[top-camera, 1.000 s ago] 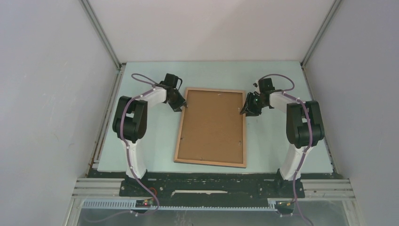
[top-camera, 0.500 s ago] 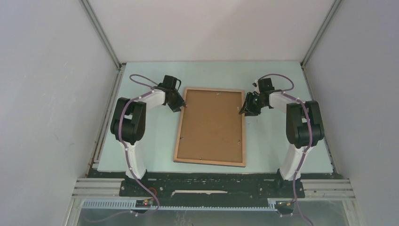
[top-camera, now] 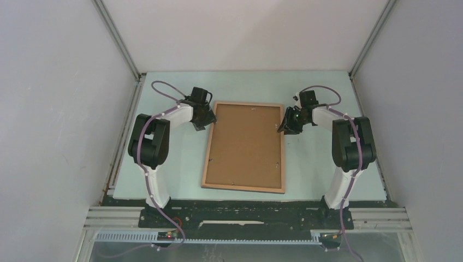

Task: Put the photo into the frame
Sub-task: Install the photo frame at the center of the board.

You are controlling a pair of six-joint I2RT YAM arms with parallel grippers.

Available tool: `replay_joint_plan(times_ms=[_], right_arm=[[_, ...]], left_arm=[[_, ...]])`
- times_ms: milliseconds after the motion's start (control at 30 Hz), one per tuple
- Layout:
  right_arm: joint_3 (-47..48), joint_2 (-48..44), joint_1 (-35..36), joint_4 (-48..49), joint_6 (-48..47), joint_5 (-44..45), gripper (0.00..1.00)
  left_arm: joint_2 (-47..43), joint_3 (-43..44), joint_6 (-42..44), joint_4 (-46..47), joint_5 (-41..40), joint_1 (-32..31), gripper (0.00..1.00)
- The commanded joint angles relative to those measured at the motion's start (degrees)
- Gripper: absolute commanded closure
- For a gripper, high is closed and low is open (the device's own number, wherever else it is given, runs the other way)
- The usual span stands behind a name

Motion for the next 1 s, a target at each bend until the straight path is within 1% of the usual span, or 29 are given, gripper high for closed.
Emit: replay_joint_plan(times_ms=[0, 100, 233, 333, 633, 767, 900, 967], right_arm=[[0.2, -0.6, 0.8, 1.0, -0.1, -0.9, 0.56], [0.2, -0.6, 0.8, 1.0, 0.0, -0.9, 0.56], [0.2, -0.6, 0.9, 1.1, -0.2, -0.9, 0.56], [0.2, -0.7, 0.9, 1.1, -0.1, -0.8, 0.56], [0.1, -0.7, 1.0, 1.1, -0.2, -0.7, 0.56], [0.1, -0.9, 1.1, 1.1, -0.3, -0.5, 0.56], [0.2, -0.9, 1.2, 1.1, -0.3, -0.5, 0.56], [0.2, -0.9, 1.2, 1.1, -0.3, -0.6, 0.56]], left_arm=[[1.7, 2.6, 3.0, -6.4, -1.5, -0.4, 0.35], [3.9, 5.3, 3.1, -9.3, -2.2, -0.4, 0.34], [5.8, 7.3, 3.6, -10.9, -1.9, -0.8, 0.33], [6.4, 8.6, 4.1, -12.0, -3.4, -1.4, 0.31], [7.7, 10.3, 5.2, -14.4, -6.0, -1.8, 0.31], [8.5, 11.5, 5.2, -16.4, -8.6, -2.0, 0.35], [9.6, 12.5, 4.0, -17.2, -8.6, -1.6, 0.47], [9.6, 12.4, 3.1, -16.8, -8.3, -1.0, 0.50]])
